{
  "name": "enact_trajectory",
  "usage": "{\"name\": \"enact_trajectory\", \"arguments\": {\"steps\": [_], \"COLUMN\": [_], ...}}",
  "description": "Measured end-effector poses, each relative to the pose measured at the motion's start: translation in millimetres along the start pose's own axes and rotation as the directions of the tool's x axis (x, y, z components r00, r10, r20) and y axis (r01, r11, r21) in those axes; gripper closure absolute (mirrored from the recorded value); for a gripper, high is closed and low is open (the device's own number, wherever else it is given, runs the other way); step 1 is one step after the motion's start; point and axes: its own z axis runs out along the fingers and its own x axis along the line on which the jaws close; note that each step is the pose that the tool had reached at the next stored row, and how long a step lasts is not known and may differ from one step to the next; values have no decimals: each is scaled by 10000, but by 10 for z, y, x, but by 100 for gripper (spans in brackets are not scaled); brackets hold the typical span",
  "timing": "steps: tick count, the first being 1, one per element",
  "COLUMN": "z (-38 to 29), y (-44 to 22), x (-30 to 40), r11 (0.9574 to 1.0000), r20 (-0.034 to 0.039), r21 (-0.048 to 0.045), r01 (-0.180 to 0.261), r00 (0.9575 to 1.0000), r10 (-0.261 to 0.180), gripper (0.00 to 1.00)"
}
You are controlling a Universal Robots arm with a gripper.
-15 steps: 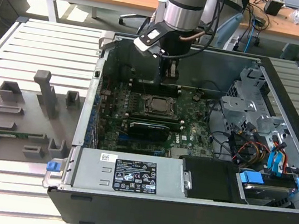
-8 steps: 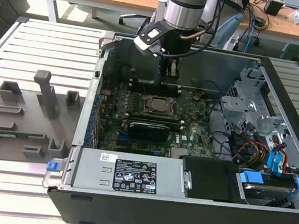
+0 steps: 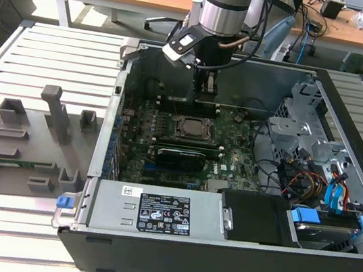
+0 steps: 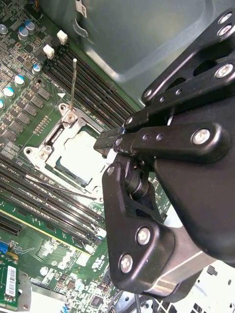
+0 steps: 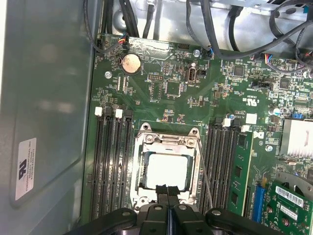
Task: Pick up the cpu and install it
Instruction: 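Install the first cpu locking lever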
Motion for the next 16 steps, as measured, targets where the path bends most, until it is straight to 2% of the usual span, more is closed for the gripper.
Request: {"name": "enact_trajectory", "arguments": {"steps": [3,5,6,9,11,14,16], "z": [0,0,0,1,1,1,2], "y": [0,0,0,0,0,0,0], "x": [0,0,0,0,0,0,0], "r11": [9999,9974,9964,9854,9828,9758,9692], "r20": [5,24,29,66,73,89,104], "r21": [-14,-59,-68,-134,-145,-170,-191], "r01": [165,719,844,1696,1841,2180,2456], "r00": [9999,9974,9964,9855,9829,9759,9693], "r10": [-165,-719,-843,-1695,-1840,-2179,-2455], "gripper": [89,89,89,89,89,89,89]}}
